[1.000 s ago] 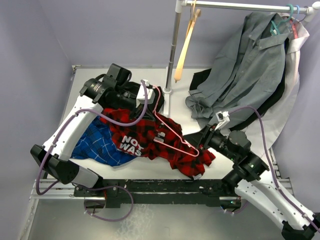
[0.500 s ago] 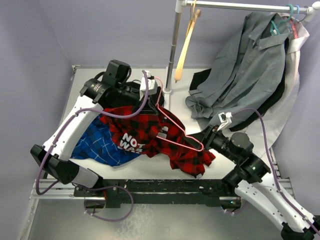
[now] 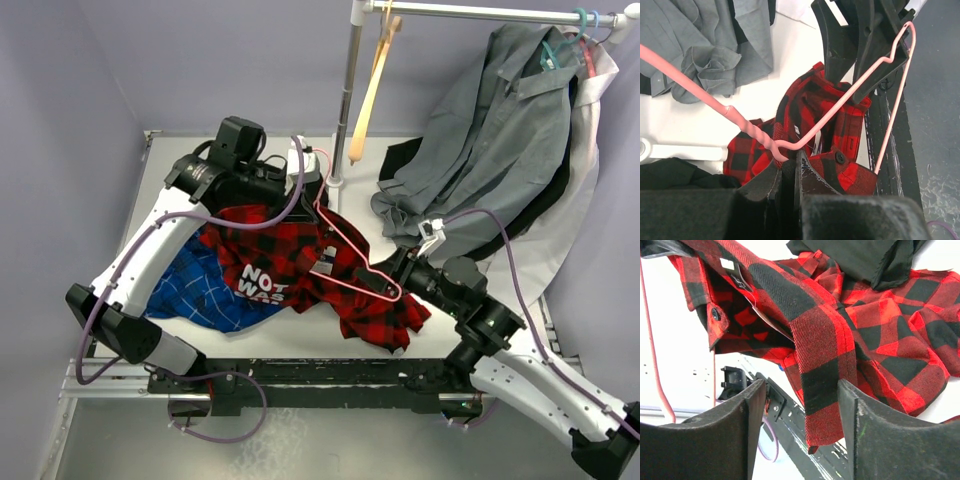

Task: Place the shirt on the hanger

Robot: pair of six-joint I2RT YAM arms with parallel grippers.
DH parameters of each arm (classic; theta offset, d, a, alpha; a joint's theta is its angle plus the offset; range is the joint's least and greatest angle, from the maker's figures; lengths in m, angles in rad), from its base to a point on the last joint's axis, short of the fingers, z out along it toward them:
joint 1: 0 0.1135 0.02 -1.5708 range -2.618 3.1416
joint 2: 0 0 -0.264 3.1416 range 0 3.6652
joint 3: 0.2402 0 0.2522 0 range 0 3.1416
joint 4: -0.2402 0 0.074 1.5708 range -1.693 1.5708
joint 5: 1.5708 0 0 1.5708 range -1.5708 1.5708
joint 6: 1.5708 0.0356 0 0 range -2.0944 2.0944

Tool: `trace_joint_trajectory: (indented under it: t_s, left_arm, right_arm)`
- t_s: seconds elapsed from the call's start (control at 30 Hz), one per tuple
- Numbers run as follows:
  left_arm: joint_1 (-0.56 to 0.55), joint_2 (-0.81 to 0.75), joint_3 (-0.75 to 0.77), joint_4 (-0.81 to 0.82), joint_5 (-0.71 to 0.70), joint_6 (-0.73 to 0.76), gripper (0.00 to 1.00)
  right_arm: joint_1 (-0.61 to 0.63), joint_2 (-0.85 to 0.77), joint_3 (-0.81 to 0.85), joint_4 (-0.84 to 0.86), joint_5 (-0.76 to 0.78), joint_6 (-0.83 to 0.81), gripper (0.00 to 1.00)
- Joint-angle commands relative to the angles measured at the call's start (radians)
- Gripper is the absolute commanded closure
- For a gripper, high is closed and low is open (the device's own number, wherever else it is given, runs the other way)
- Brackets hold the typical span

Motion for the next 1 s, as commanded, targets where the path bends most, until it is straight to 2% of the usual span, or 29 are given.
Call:
trace_joint_trajectory:
  t_s: [0.0, 0.13, 0.2, 0.33, 0.43, 0.7, 0.83, 0.97]
  left_arm:
    - [0.003, 0.002, 0.073, 0.119, -0.014, -0.062, 1.00]
    - [0.003, 0.000, 0.077, 0.110, -0.021, -0.053, 1.00]
    - [0.003, -0.006, 0.076, 0.101, -0.022, -0.045, 1.00]
    - [0.003, -0.033, 0.057, 0.095, -0.025, -0.032, 1.00]
    - [0.003, -0.042, 0.052, 0.080, -0.020, -0.017, 1.00]
    - [0.003, -0.069, 0.059, -0.085, 0.009, 0.142, 1.00]
    - [-0.005, -0.070, 0.062, -0.130, -0.104, 0.195, 1.00]
    - [-0.018, -0.087, 0.041, -0.093, -0.226, 0.183, 1.00]
  right_arm:
    - [0.067, 0.053, 0.019, 0.042, 0.042, -0.007, 0.47]
    - [0.107, 0.086, 0.031, 0.019, 0.117, -0.027, 0.81]
    - [0.108, 0.084, 0.042, -0.031, 0.160, -0.044, 0.86]
    - [0.108, 0.060, 0.059, -0.092, 0.222, -0.064, 0.87]
    - [0.109, 0.041, 0.057, -0.118, 0.255, -0.063, 1.00]
    - [0.108, -0.043, 0.142, -0.337, 0.397, -0.107, 1.00]
    - [0.108, -0.060, 0.207, -0.415, 0.454, -0.140, 1.00]
    - [0.108, -0.046, 0.253, -0.456, 0.489, -0.168, 1.00]
